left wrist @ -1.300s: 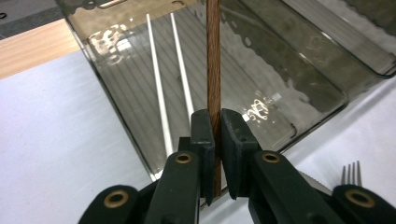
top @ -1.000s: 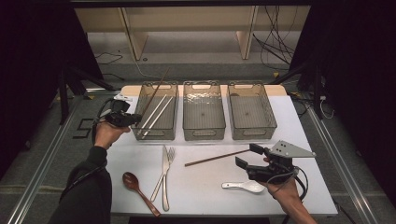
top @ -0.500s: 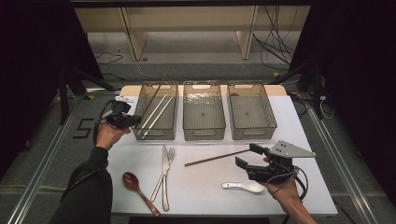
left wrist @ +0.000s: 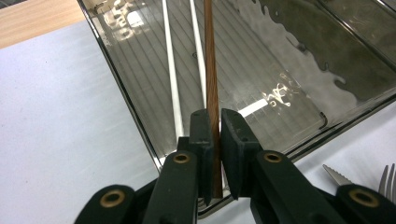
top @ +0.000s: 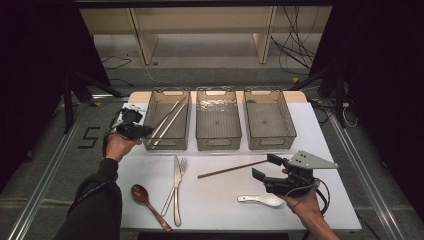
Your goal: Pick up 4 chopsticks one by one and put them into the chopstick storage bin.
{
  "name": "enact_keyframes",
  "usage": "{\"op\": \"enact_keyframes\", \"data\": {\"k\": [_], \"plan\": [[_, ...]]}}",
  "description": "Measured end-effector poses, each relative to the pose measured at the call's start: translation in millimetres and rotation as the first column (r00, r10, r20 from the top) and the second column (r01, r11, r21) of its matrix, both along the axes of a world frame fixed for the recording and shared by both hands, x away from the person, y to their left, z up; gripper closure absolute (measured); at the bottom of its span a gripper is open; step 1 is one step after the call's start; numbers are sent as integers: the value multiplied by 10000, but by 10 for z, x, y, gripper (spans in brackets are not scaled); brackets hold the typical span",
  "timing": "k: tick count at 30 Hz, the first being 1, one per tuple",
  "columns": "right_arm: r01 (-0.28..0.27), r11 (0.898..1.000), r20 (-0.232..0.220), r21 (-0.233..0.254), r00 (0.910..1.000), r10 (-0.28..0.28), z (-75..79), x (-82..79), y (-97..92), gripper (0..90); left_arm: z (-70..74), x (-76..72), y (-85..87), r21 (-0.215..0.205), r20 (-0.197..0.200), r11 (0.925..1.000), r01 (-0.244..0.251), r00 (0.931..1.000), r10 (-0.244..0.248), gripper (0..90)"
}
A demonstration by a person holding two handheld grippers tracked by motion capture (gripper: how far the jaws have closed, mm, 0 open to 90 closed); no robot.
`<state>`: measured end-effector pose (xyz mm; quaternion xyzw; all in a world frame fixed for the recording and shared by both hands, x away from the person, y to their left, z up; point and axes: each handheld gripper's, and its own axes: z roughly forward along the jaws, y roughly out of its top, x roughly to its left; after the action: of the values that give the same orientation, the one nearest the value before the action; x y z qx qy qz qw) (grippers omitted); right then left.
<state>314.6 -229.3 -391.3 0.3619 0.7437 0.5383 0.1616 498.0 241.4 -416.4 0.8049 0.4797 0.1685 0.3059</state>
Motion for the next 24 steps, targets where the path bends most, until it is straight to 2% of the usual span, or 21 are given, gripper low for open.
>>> {"op": "enact_keyframes", "data": {"k": [3, 8, 12, 17, 21, 24], "plan": [[-10, 10000, 8, 2, 10000, 10, 0, 1, 0, 267, 18, 1, -5, -18, -163, 10000, 39, 9999, -39, 756], [-3, 10000, 6, 9, 10000, 3, 2, 0, 0, 267, 93, -3, -79, 272, -140, 9996, -119, 9998, 123, 537], [-12, 10000, 16, 14, 10000, 12, 2, 0, -1, 267, 185, -32, -148, 408, 62, 9990, 180, 9998, -183, 435], [-12, 10000, 23, 19, 10000, 12, 3, 0, -3, 267, 294, -73, -269, 122, 90, 9978, 649, 9978, -650, 337], [-1, 10000, 11, 18, 10000, 1, 4, -2, -5, 267, 362, -116, -381, -140, 56, 9934, 1142, 9935, -1141, 285], [-4, 10000, 18, 30, 10000, 4, 4, -1, -4, 267, 405, -150, -471, -116, -57, 9875, 1574, 9875, -1575, 255]]}}
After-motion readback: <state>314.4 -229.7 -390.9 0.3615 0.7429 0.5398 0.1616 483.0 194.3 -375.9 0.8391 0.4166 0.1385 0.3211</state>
